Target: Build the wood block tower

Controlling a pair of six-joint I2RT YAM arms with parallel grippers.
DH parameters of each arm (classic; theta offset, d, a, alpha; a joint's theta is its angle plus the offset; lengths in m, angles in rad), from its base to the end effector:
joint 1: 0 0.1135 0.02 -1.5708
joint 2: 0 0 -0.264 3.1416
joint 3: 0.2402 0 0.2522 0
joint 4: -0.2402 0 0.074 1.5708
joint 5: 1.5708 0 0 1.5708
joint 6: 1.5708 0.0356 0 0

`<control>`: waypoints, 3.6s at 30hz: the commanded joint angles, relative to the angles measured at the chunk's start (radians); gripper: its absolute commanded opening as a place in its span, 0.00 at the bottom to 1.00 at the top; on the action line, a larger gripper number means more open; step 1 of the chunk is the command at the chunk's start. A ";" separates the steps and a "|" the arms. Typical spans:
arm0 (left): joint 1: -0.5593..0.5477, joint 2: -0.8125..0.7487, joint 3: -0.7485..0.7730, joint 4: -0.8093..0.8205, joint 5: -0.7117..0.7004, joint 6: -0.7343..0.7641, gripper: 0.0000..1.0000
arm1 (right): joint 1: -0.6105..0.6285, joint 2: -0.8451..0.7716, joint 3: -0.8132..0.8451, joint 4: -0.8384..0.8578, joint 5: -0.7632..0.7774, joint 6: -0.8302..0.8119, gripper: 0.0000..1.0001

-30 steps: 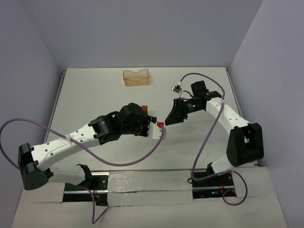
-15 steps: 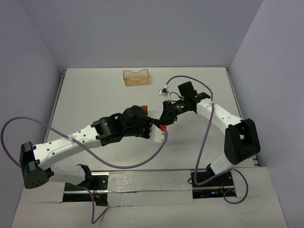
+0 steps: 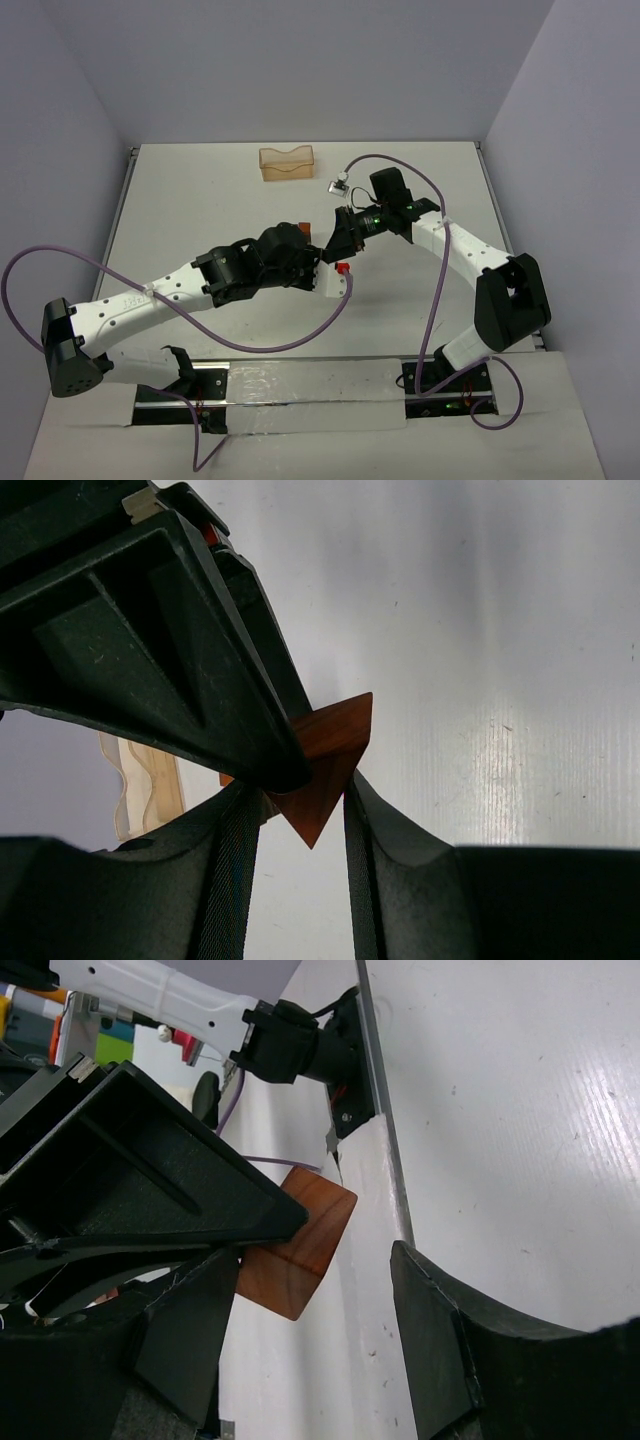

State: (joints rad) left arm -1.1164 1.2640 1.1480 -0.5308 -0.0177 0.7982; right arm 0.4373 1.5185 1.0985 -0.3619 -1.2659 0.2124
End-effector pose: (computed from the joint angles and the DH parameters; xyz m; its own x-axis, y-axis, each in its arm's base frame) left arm 0.1226 -0.2495 0.3304 0.4543 0.7013 -0.5494 0.8122 -0.0726 0.5789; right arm 0.2705 0.1639 0.2724 -0.7800 -0.2948 -0.5519 -0.5891 0.0485 0.8066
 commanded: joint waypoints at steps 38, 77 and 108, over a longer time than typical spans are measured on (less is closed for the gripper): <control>-0.008 -0.021 -0.012 0.048 0.038 -0.056 0.81 | 0.082 -0.066 0.042 -0.049 0.115 -0.098 0.01; 0.743 -0.394 -0.136 0.058 0.326 -0.745 0.99 | -0.106 0.319 0.181 -0.298 0.965 -1.122 0.00; 0.746 -0.353 -0.118 0.069 0.320 -0.735 0.99 | -0.088 0.357 0.164 -0.217 1.007 -1.034 0.58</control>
State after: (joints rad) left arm -0.3775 0.9110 1.0058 -0.5117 0.2779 0.0780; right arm 0.3511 1.8988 1.2681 -0.6182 -0.2546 -0.8341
